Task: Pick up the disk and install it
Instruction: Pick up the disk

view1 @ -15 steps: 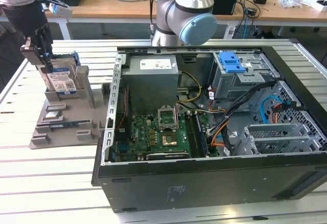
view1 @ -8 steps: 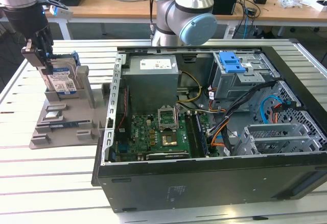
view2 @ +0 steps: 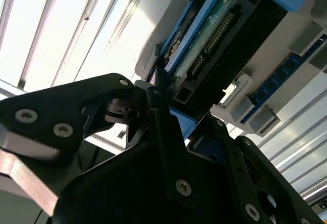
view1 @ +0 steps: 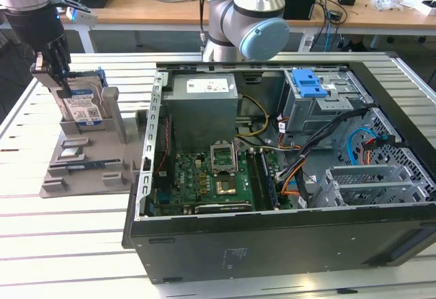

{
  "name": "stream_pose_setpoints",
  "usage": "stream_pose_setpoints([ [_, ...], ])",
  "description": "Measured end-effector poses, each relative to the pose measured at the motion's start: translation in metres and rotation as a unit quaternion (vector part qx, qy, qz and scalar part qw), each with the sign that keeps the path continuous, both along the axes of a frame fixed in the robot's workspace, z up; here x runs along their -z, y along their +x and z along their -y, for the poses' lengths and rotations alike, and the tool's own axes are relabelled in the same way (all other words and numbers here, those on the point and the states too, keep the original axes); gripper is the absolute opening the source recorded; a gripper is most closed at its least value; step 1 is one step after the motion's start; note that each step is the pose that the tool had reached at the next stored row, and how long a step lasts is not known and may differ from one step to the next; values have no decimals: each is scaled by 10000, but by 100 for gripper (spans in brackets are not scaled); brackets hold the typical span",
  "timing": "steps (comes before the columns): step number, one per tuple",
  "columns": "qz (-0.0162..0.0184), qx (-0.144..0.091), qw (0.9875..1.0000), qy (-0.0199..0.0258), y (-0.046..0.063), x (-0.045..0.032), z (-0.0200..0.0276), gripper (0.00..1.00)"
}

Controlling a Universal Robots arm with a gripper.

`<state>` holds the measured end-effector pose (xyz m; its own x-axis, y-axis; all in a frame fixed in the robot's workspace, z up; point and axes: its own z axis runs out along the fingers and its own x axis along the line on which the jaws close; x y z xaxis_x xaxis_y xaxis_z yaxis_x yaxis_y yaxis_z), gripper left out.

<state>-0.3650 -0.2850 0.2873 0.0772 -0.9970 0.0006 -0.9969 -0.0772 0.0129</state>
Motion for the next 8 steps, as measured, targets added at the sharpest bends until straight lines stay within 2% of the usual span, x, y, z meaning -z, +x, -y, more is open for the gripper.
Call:
stream_pose_setpoints([
  [8,0,0,10000,0,0,0,2,37],
])
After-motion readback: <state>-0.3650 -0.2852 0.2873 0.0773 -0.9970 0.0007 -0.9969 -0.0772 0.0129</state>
